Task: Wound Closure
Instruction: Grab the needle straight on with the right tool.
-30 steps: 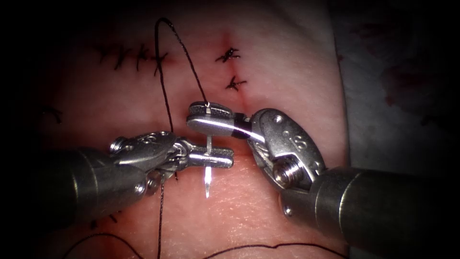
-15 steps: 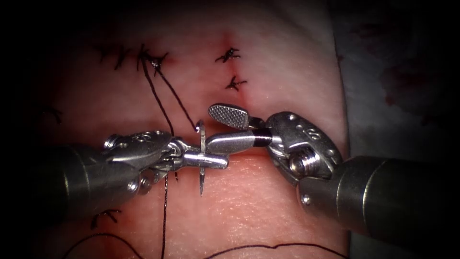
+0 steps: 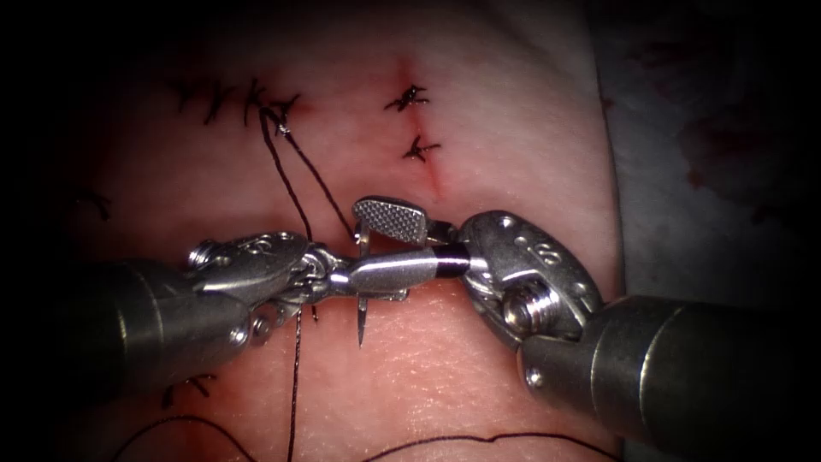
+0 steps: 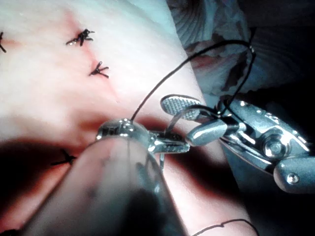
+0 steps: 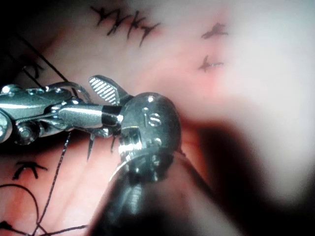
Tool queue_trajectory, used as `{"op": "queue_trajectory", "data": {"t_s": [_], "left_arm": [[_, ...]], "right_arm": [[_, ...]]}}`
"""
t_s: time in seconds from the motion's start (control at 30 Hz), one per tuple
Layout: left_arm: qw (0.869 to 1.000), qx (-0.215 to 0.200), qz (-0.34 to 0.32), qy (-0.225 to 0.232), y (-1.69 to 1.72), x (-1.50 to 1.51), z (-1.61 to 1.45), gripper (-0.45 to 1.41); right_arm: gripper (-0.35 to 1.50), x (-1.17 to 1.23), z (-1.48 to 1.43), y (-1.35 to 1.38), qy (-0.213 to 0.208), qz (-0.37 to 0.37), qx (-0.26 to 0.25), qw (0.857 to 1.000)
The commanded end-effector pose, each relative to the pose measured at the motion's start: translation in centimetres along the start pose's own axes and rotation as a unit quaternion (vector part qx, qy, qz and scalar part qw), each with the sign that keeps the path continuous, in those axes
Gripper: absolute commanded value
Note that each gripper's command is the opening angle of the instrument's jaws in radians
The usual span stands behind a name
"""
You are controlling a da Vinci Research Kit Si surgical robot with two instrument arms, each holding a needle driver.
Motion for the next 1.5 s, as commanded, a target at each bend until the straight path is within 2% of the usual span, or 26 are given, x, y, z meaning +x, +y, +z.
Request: {"op": "queue_trajectory", "data": {"t_s": [0.03, 0.23, 0.4, 0.43, 0.67, 0.7, 0.87, 1.0, 1.03, 1.07, 1.2, 1.23, 1.27, 1.5], "left_arm": [[1.000, 0.000, 0.000, -0.001, -0.05, 0.01, 0.06, -0.45], [1.000, 0.005, 0.009, -0.007, -0.03, 0.00, 0.07, -0.45], [1.000, 0.007, 0.015, -0.008, -0.03, 0.00, 0.08, -0.45], [1.000, 0.008, 0.015, -0.009, -0.02, 0.00, 0.08, -0.45], [1.000, 0.008, 0.017, -0.011, -0.02, 0.00, 0.08, -0.45], [1.000, 0.008, 0.020, -0.011, -0.02, -0.01, 0.08, -0.45], [0.999, 0.020, 0.030, -0.009, 0.00, -0.02, 0.06, -0.45], [0.999, 0.029, 0.033, -0.010, 0.03, -0.04, 0.02, -0.45], [0.999, 0.029, 0.042, -0.011, 0.04, -0.04, 0.01, -0.38], [0.998, 0.030, 0.054, -0.013, 0.05, -0.05, 0.00, -0.21], [0.993, 0.056, 0.107, -0.015, 0.07, -0.06, -0.01, 0.78], [0.991, 0.069, 0.116, -0.014, 0.07, -0.06, -0.01, 1.08], [0.989, 0.075, 0.127, -0.015, 0.07, -0.06, -0.01, 1.20], [0.980, 0.097, 0.174, -0.022, 0.07, -0.18, -0.13, 1.26]], "right_arm": [[0.88, -0.04, 0.10, 0.04, -0.003, -0.011, -0.003, 1.000], [0.64, -0.04, 0.13, 0.07, -0.007, -0.047, -0.020, 0.999], [0.30, -0.05, 0.17, 0.05, -0.013, -0.057, -0.025, 0.998], [0.19, -0.06, 0.20, 0.03, -0.016, -0.058, -0.026, 0.998], [-0.18, -0.08, 0.23, 0.02, -0.023, -0.059, -0.028, 0.998], [-0.35, -0.08, 0.23, 0.02, -0.026, -0.060, -0.028, 0.997], [-0.35, -0.09, 0.20, 0.03, -0.040, -0.061, -0.032, 0.997], [-0.35, 0.00, 0.15, 0.09, -0.044, -0.057, -0.035, 0.997], [-0.35, 0.02, 0.14, 0.10, -0.044, -0.056, -0.036, 0.997], [-0.35, 0.05, 0.13, 0.12, -0.045, -0.055, -0.036, 0.997], [-0.35, 0.12, 0.11, 0.18, -0.046, -0.055, -0.037, 0.997], [-0.35, 0.13, 0.12, 0.20, -0.046, -0.058, -0.035, 0.997], [-0.35, 0.15, 0.12, 0.22, -0.046, -0.057, -0.032, 0.997], [-0.35, 0.20, 0.14, 0.43, -0.046, -0.091, -0.010, 0.995]]}}
